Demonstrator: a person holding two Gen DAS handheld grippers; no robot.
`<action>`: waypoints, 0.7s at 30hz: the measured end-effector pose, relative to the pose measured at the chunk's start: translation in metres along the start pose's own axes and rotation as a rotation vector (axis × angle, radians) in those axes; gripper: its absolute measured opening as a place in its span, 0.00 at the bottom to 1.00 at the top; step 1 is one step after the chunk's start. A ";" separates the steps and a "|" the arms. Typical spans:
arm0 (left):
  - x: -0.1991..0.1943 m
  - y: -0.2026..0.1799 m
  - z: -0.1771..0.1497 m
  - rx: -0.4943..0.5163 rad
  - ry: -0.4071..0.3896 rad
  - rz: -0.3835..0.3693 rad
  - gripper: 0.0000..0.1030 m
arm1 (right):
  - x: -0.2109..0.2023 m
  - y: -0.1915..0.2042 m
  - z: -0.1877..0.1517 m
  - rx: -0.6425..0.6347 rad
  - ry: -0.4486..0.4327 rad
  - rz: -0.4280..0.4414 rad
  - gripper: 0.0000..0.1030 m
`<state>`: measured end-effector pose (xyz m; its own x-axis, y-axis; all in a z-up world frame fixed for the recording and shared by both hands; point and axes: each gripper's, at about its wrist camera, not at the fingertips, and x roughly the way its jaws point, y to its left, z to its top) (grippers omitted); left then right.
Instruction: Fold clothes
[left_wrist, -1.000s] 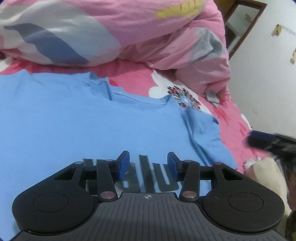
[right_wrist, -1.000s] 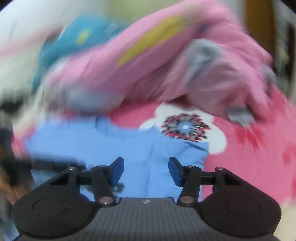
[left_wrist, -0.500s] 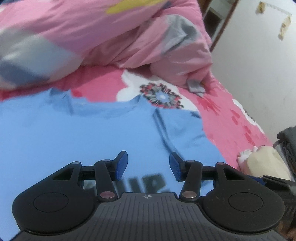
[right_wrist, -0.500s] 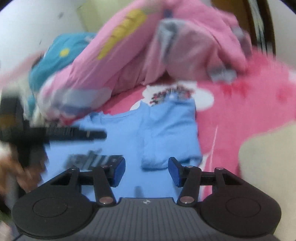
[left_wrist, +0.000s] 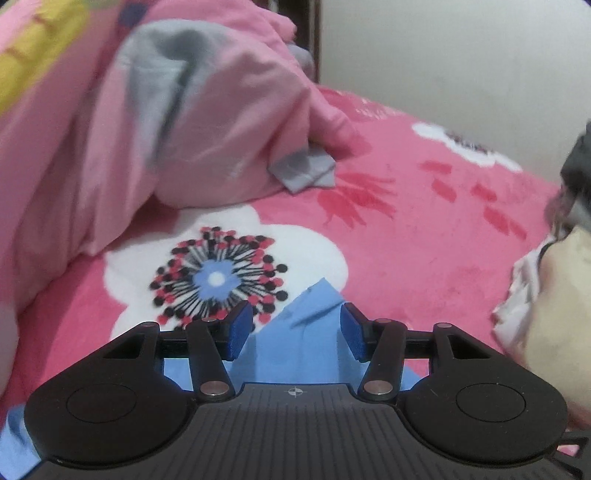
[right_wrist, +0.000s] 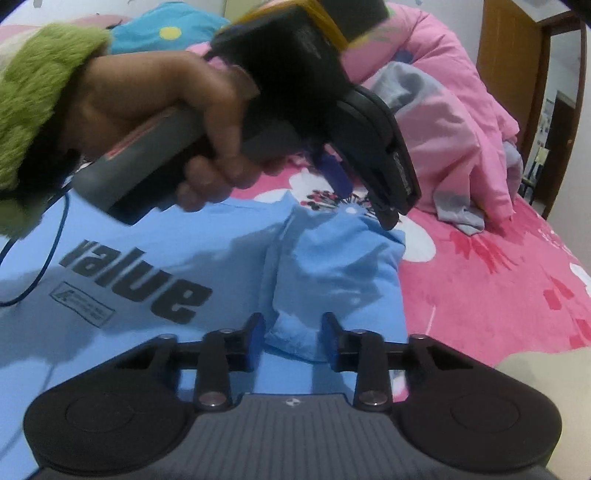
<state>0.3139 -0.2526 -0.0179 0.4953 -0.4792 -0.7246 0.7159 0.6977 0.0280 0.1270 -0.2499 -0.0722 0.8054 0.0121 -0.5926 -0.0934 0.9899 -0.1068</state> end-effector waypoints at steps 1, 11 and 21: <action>0.002 0.002 0.000 -0.004 0.009 0.003 0.51 | 0.001 -0.002 -0.001 0.010 -0.003 0.002 0.24; -0.040 0.082 -0.042 -0.414 -0.003 -0.075 0.51 | -0.008 -0.015 -0.009 0.085 -0.070 0.028 0.14; -0.009 0.102 -0.052 -0.600 0.024 -0.130 0.42 | -0.010 -0.020 -0.013 0.126 -0.086 0.057 0.14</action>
<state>0.3567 -0.1497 -0.0444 0.4063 -0.5734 -0.7115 0.3648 0.8157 -0.4490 0.1131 -0.2714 -0.0746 0.8486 0.0755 -0.5236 -0.0707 0.9971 0.0292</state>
